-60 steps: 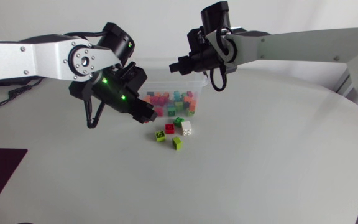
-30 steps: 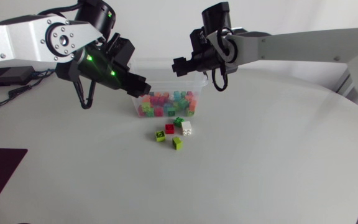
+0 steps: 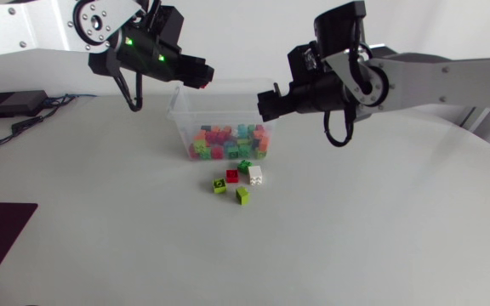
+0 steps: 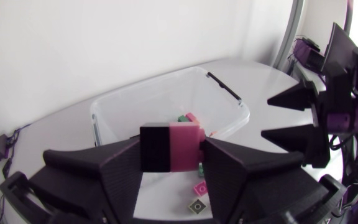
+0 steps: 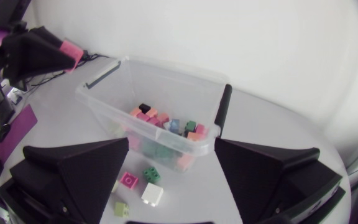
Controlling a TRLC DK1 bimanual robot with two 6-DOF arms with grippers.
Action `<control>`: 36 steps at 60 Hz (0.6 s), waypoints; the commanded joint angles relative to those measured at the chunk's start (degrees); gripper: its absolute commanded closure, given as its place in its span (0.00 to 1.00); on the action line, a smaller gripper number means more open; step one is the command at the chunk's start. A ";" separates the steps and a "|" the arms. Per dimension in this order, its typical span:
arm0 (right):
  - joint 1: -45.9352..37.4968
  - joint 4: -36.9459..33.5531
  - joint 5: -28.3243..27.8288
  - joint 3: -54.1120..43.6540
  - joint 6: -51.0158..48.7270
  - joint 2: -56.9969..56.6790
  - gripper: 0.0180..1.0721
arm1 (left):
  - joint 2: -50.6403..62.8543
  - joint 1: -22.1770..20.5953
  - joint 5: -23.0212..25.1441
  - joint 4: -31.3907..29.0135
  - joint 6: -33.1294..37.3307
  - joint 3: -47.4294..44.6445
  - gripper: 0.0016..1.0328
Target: Place the duplo bricks in the container
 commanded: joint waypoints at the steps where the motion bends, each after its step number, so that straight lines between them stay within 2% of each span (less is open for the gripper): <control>1: -0.29 1.65 -0.24 -4.38 -0.25 -3.03 0.05 | 3.26 -0.01 0.61 1.00 -2.14 3.30 0.80; 36: 1.02 2.27 -0.42 -17.65 -2.98 -7.33 0.05 | 14.24 0.25 0.34 10.23 -4.34 11.21 0.80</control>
